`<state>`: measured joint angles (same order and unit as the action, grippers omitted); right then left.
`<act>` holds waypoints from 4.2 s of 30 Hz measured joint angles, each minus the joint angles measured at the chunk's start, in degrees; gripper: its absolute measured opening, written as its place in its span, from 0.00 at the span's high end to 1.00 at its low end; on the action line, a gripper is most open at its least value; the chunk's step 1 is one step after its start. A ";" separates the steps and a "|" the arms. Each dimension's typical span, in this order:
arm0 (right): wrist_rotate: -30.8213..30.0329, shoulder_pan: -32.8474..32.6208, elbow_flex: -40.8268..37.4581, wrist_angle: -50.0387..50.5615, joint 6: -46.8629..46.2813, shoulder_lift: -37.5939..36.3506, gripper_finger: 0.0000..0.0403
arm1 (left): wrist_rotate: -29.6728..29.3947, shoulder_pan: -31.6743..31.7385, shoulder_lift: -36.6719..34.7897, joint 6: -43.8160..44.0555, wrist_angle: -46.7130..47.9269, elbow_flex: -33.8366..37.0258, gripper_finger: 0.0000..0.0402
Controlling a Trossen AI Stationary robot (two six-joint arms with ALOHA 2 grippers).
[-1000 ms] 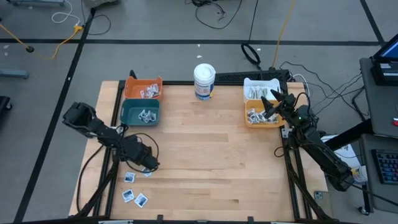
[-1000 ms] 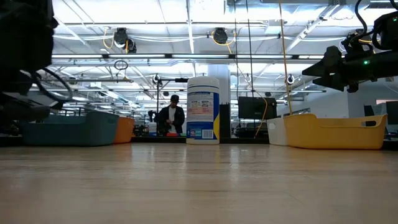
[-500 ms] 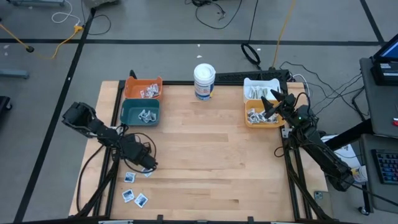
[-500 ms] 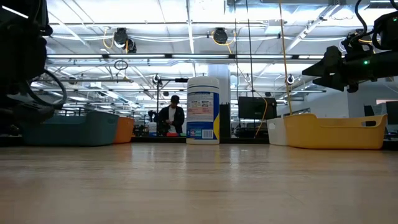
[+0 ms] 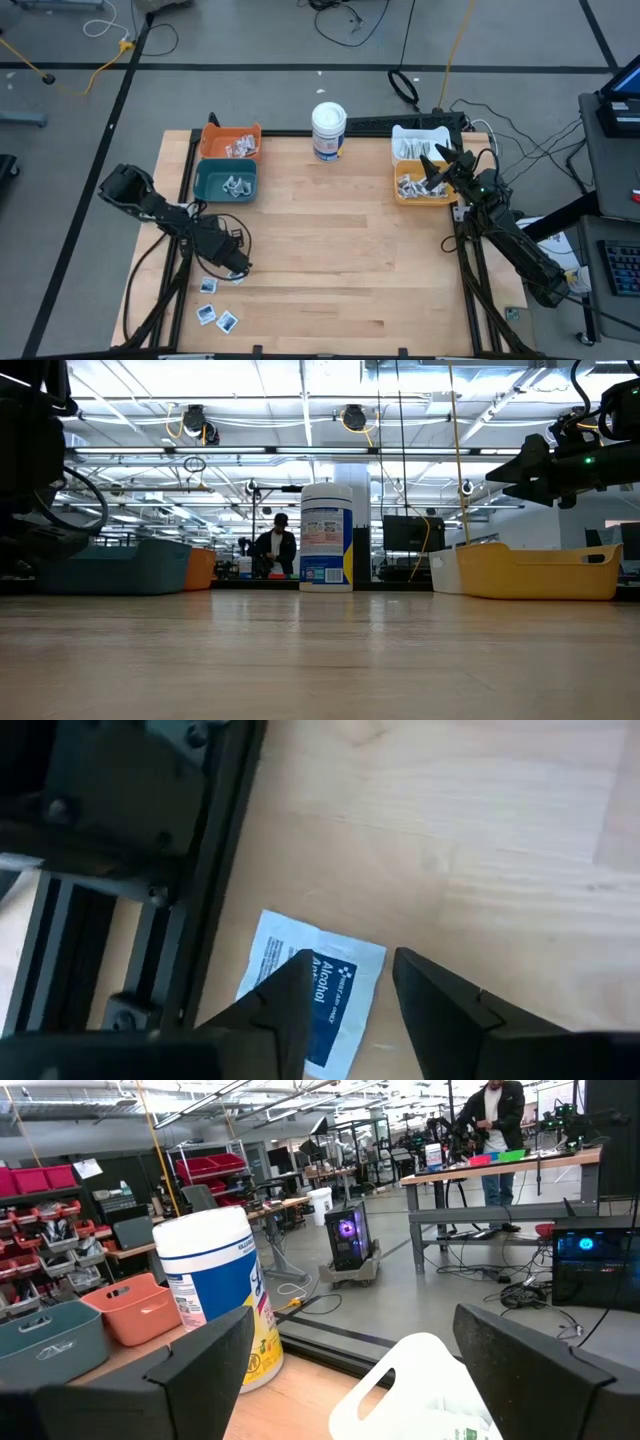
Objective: Pick & Place First Aid Supplies
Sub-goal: Put the blue pad into the blue bin
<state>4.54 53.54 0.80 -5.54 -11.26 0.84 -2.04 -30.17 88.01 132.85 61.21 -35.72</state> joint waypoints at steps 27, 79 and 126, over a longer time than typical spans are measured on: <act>-0.01 0.00 0.02 0.00 0.01 -0.02 0.16 | 5.89 -11.07 0.11 -2.68 -1.82 -1.41 0.96; 0.00 0.00 0.02 0.00 0.00 -0.02 0.16 | -15.55 29.08 -3.29 -46.71 28.06 -28.46 1.00; 0.01 -0.01 0.01 0.00 0.02 -0.01 0.16 | -9.12 55.87 -6.50 -67.26 6.31 -19.64 0.44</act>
<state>4.55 53.53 0.81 -5.54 -11.25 0.83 -11.16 25.70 81.50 65.59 67.52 -55.36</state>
